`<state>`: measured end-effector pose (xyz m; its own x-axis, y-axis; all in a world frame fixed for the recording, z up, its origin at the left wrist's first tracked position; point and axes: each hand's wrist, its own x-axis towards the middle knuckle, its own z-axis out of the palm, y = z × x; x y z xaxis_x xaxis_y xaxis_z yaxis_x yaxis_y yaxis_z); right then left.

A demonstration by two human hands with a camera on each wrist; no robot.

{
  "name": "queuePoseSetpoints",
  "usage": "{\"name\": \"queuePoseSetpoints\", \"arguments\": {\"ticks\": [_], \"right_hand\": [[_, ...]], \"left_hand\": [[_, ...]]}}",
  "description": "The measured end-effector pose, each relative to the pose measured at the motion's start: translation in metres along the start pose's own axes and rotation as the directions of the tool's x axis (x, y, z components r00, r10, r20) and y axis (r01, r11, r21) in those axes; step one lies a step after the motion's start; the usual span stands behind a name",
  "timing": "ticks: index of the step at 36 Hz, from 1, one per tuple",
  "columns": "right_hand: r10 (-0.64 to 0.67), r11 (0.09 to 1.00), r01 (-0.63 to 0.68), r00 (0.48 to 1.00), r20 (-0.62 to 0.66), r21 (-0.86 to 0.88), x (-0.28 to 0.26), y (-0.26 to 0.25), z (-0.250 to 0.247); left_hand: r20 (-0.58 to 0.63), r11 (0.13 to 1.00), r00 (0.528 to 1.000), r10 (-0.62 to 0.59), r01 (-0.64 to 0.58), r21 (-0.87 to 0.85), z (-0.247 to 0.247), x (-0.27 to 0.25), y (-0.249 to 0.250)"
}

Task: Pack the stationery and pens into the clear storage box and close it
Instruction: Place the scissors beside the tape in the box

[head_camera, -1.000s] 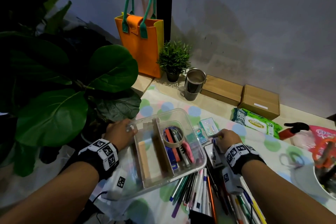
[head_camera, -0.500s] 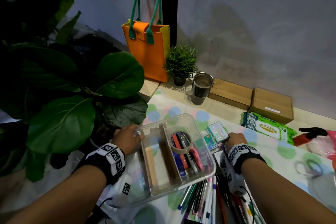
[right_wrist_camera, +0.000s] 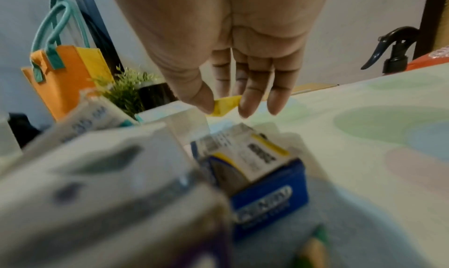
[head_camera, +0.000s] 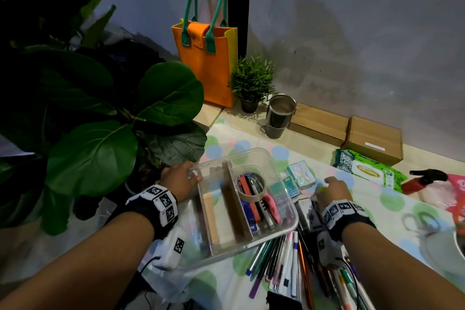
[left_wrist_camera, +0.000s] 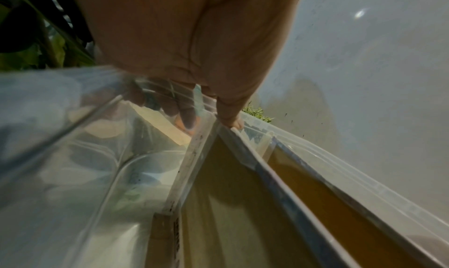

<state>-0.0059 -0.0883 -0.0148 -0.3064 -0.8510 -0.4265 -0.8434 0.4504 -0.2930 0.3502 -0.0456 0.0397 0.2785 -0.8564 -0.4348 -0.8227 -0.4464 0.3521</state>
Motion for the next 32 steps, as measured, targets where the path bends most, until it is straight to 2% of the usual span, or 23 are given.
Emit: {"name": "queuePoseSetpoints", "arguments": {"ticks": [3,6,9,12,14,17,20,23,26,32], "right_hand": [[0.027,0.988,-0.013,0.996,-0.089,0.156,-0.011,-0.005,-0.009],[-0.028,0.952,0.076,0.986,-0.165,0.297,-0.029,-0.013,-0.017],[-0.145,0.881,0.232,0.962,-0.231,0.411,-0.058,-0.029,-0.024],[-0.311,0.807,0.364,0.931,-0.190,0.464,-0.092,-0.050,-0.024],[-0.443,0.799,0.446,0.890,-0.107,0.403,-0.109,-0.060,-0.018],[-0.585,0.800,0.564,0.809,0.059,0.206,-0.123,-0.072,-0.007],[-0.601,0.792,0.608,0.757,0.258,0.062,-0.126,-0.080,0.006],[-0.540,0.794,0.605,0.749,0.384,-0.064,-0.125,-0.085,0.019],[-0.478,0.803,0.576,0.776,0.412,-0.154,-0.123,-0.087,0.030],[-0.404,0.807,0.544,0.792,0.457,-0.229,-0.118,-0.092,0.037]], "left_hand": [[0.012,1.000,1.000,0.005,-0.005,0.006,-0.002,0.000,0.002],[0.017,0.999,1.000,0.022,-0.022,0.026,-0.003,-0.001,0.005],[0.020,0.999,0.999,0.025,-0.025,0.020,-0.005,-0.001,0.006],[0.027,1.000,0.999,0.026,-0.026,0.013,-0.005,0.000,0.007],[0.019,1.000,1.000,0.014,-0.014,0.005,-0.005,0.001,0.008],[0.016,1.000,1.000,0.008,-0.008,0.002,-0.005,0.002,0.007],[0.013,1.000,1.000,0.006,-0.006,-0.001,-0.003,0.002,0.005],[0.016,1.000,1.000,0.014,-0.014,0.010,-0.003,0.002,0.005],[0.018,0.999,0.999,0.032,-0.032,0.018,-0.002,0.003,0.005],[0.017,0.998,0.999,0.050,-0.050,0.027,-0.003,0.002,0.004]]}}
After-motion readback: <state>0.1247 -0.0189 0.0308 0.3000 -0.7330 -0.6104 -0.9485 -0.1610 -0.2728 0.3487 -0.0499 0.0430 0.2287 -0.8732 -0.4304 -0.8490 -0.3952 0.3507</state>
